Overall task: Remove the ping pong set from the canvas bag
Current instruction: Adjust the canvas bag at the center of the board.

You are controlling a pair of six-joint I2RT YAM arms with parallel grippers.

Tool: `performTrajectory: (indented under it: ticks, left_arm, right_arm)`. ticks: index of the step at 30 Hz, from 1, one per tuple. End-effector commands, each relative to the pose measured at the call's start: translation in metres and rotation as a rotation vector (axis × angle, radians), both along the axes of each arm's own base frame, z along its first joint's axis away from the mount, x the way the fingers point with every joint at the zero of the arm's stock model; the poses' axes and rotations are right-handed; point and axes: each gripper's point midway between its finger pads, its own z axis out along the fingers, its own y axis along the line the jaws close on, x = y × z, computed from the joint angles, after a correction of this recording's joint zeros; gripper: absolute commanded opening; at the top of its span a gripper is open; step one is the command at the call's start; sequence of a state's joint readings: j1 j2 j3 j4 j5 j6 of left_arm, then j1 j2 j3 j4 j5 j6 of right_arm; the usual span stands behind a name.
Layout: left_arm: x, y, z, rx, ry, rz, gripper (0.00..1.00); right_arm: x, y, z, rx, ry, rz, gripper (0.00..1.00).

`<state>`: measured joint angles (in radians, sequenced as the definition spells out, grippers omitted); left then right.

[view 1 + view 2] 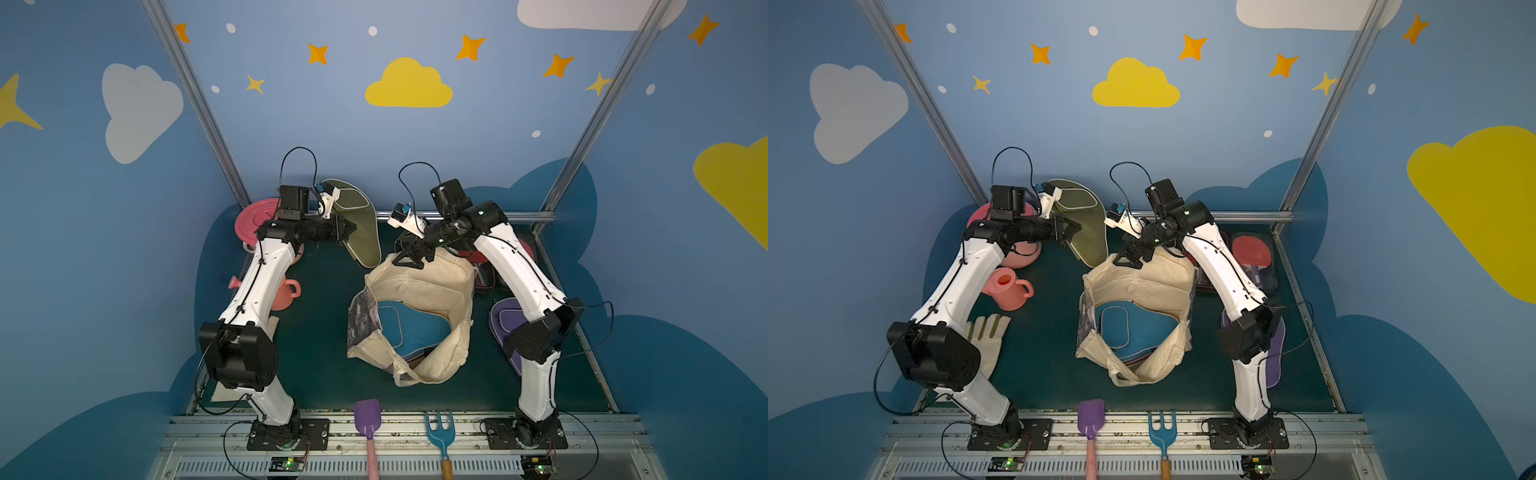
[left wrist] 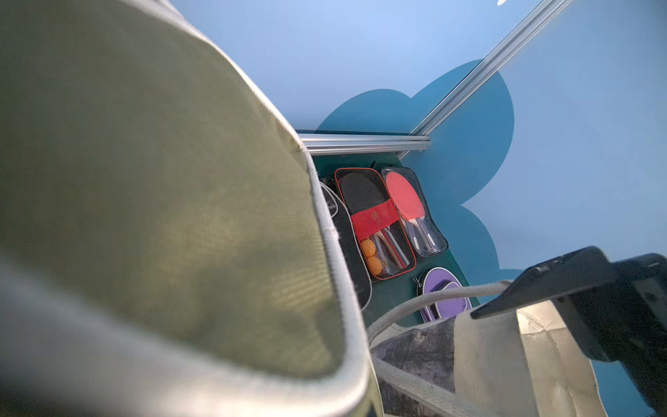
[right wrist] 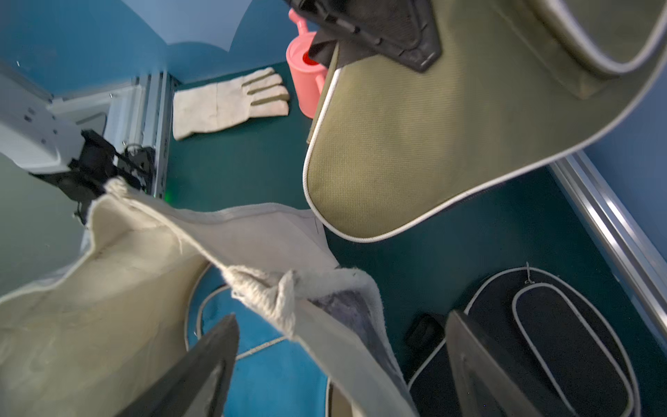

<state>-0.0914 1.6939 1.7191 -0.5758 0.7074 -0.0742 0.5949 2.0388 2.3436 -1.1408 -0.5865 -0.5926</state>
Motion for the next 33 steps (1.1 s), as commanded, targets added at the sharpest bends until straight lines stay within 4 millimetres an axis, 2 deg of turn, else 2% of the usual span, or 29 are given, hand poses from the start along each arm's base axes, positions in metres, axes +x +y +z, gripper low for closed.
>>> performTrajectory:
  ticks: [1, 2, 3, 4, 5, 8, 11, 13, 20, 27, 33]
  left_arm:
    - [0.012, -0.007, -0.004, -0.024, -0.038, -0.056, 0.04]
    - [0.014, -0.009, -0.010, -0.036, -0.027, -0.068, 0.04]
    - [0.018, -0.011, -0.016, -0.051, -0.012, -0.079, 0.04]
    - [0.020, -0.012, -0.019, -0.066, 0.001, -0.087, 0.04]
    - [0.023, -0.014, -0.023, -0.083, 0.016, -0.097, 0.03]
    - [0.029, -0.018, -0.031, -0.112, 0.045, -0.117, 0.04]
    - [0.035, -0.021, -0.045, -0.124, 0.075, -0.124, 0.04]
    - [0.039, -0.020, -0.060, -0.119, 0.105, -0.118, 0.04]
    - [0.045, -0.022, -0.105, -0.093, 0.194, -0.118, 0.04]
    - [0.041, -0.031, -0.158, -0.044, 0.272, -0.162, 0.04]
    - [0.031, -0.033, -0.195, 0.011, 0.358, -0.217, 0.04]
  right_arm:
    - [-0.014, -0.009, -0.015, -0.062, 0.091, 0.035, 0.75]
    - [-0.015, -0.010, -0.019, -0.075, 0.105, 0.026, 0.63]
    - [-0.014, -0.011, -0.023, -0.088, 0.119, 0.014, 0.43]
    - [-0.015, -0.013, -0.026, -0.101, 0.130, 0.007, 0.18]
    - [-0.017, -0.015, -0.027, -0.110, 0.139, 0.003, 0.00]
    - [-0.033, -0.019, -0.025, -0.114, 0.189, 0.011, 0.00]
    - [-0.066, -0.020, -0.026, -0.100, 0.262, 0.043, 0.00]
    - [-0.093, -0.020, -0.037, -0.093, 0.290, 0.061, 0.00]
    - [-0.154, -0.027, -0.072, -0.082, 0.442, 0.065, 0.00]
    - [-0.194, -0.034, -0.106, -0.151, 0.561, 0.087, 0.00]
    - [-0.204, -0.032, -0.117, -0.169, 0.609, 0.102, 0.00]
